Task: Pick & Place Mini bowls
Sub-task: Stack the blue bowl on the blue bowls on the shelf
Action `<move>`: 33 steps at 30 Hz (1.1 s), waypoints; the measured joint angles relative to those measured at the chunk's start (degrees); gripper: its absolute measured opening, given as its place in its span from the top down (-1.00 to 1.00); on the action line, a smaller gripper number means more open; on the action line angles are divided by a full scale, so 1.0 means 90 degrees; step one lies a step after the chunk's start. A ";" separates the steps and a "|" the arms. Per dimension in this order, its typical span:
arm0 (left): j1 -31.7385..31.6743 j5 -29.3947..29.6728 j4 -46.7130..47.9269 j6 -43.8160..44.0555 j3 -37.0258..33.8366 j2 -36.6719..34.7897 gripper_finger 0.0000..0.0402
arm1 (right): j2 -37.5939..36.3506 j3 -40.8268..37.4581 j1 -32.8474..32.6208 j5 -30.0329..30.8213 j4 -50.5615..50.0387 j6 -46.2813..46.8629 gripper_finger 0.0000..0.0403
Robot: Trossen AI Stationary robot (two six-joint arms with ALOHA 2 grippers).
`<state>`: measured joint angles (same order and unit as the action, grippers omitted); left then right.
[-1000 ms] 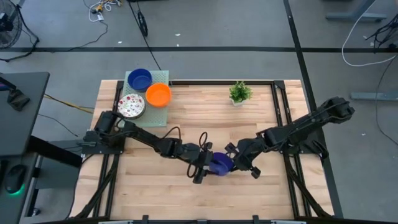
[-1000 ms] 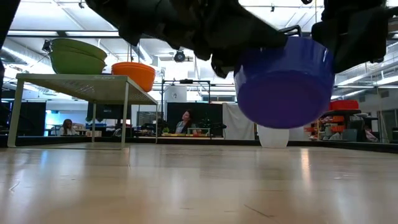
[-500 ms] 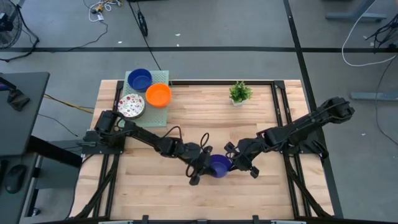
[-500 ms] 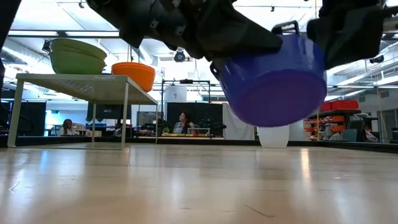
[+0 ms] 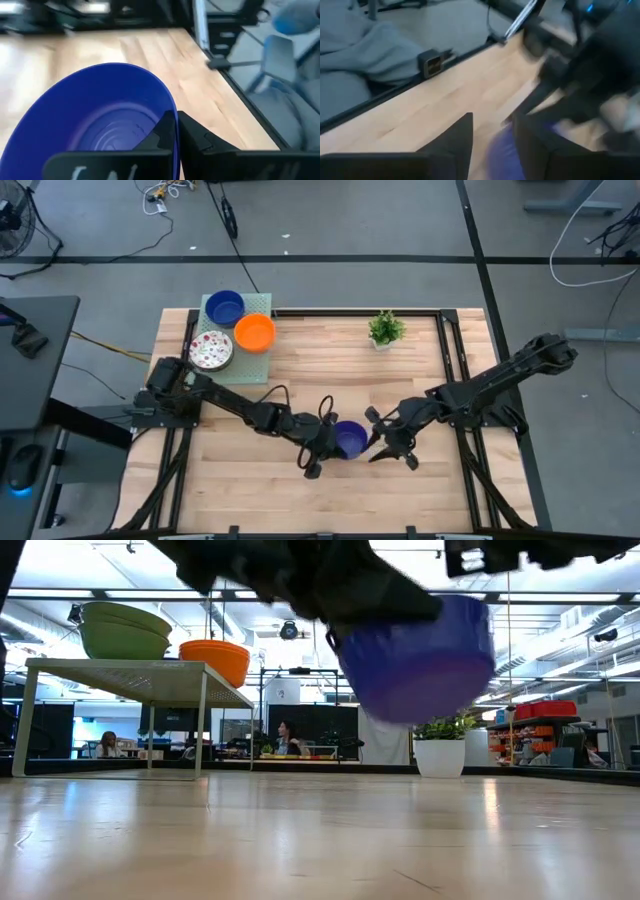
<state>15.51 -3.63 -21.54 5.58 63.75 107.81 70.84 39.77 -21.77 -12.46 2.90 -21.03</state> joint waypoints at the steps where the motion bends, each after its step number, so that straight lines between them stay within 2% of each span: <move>1: -0.0014 0.0156 0.0206 -0.0033 0.0000 -0.0185 0.95 | -0.0037 0.0000 -0.0059 0.0004 -0.0238 0.0154 0.30; 4: -0.0052 0.0816 0.0895 -0.0253 0.0001 -0.0872 0.97 | -0.0054 -0.0105 -0.0270 0.0001 -0.0540 0.0527 0.33; 6: -0.0077 0.1377 0.1460 -0.0389 0.0086 -0.1435 0.97 | -0.0027 -0.0411 -0.0406 -0.0002 -0.0221 0.0639 0.36; 8: -0.0136 0.2118 0.2121 -0.0415 0.0346 -0.1974 0.94 | 0.0009 -0.0867 -0.0482 0.0075 0.0491 0.0651 0.40; 12: -0.0381 0.3489 0.3775 -0.0423 0.1348 -0.2771 0.95 | 0.0011 -0.1843 -0.0503 0.0743 0.2320 0.0664 0.48; 15: -0.0728 0.3991 0.5256 -0.0440 0.2435 -0.3015 0.97 | 0.0014 -0.2426 -0.0438 0.1359 0.3429 0.0631 0.54; 19: -0.1359 0.4127 0.7070 -0.0556 0.3892 -0.3052 0.96 | 0.0014 -0.2886 -0.0322 0.1715 0.4419 0.0645 0.61; 23: -0.2262 0.4144 0.8289 -0.0524 0.4574 -0.3037 0.97 | 0.0014 -0.2953 -0.0266 0.1686 0.4612 0.0761 0.66; 29: -0.3860 0.4095 0.9709 0.0188 0.4507 -0.3043 0.96 | 0.0014 -0.2956 -0.0266 0.1673 0.4563 0.0766 0.72; 33: -0.4733 0.3618 0.9716 0.0545 0.3900 -0.3038 0.97 | 0.0014 -0.2956 -0.0266 0.1667 0.4561 0.0765 0.73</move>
<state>-27.09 28.94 65.91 10.49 98.85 80.47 70.96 13.17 -24.16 2.55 43.95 -14.14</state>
